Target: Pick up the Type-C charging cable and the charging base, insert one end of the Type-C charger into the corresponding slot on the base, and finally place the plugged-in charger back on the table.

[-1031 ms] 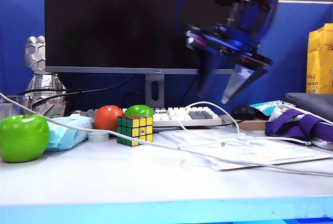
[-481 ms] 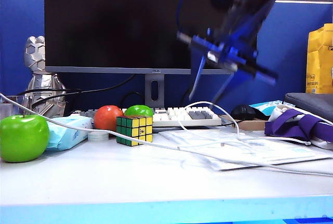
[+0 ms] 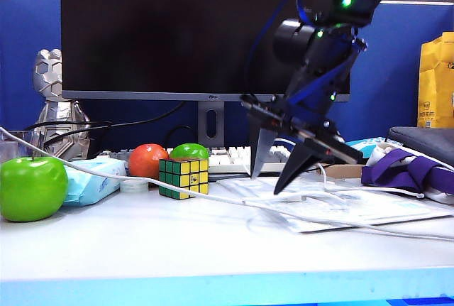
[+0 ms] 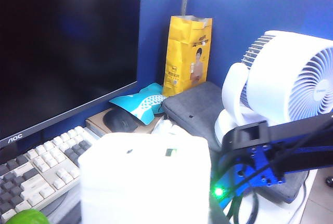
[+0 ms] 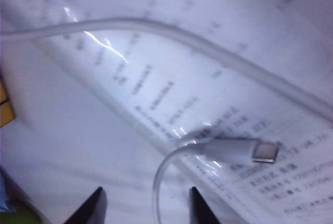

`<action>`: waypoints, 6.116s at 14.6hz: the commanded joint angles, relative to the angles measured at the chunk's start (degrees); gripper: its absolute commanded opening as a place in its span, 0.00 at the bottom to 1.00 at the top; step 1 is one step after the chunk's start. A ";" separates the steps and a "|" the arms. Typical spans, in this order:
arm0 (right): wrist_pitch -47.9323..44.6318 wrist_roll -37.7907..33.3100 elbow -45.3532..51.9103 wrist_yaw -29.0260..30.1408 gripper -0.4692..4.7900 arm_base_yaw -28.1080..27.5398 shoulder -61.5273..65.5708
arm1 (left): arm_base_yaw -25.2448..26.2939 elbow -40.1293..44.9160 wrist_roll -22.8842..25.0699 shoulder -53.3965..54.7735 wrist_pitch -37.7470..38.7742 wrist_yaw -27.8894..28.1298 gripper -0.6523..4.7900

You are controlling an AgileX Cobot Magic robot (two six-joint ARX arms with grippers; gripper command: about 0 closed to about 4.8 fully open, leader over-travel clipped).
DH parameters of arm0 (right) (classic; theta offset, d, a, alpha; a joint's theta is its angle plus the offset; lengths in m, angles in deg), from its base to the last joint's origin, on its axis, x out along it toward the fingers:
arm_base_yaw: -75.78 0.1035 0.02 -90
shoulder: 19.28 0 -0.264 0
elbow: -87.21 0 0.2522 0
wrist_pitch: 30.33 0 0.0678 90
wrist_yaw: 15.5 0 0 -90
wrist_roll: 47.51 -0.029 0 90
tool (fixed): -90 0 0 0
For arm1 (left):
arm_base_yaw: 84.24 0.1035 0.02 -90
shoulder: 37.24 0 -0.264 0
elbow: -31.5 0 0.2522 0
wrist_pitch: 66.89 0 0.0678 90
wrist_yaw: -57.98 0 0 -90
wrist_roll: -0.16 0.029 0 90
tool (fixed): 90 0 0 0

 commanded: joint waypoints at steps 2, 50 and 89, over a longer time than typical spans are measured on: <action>2.69 -1.73 -0.22 -0.13 0.48 -0.28 -0.33 | -0.04 -0.26 -0.13 -0.33 -1.97 -0.37 0.11; 8.94 29.33 -0.22 0.04 0.72 -2.05 -18.45 | -0.04 -0.26 -0.59 -2.03 -4.11 -1.66 0.11; 2.10 125.13 -0.13 -7.02 0.09 -1.20 0.00 | -0.04 -0.26 -0.76 -2.47 -3.61 -1.86 0.11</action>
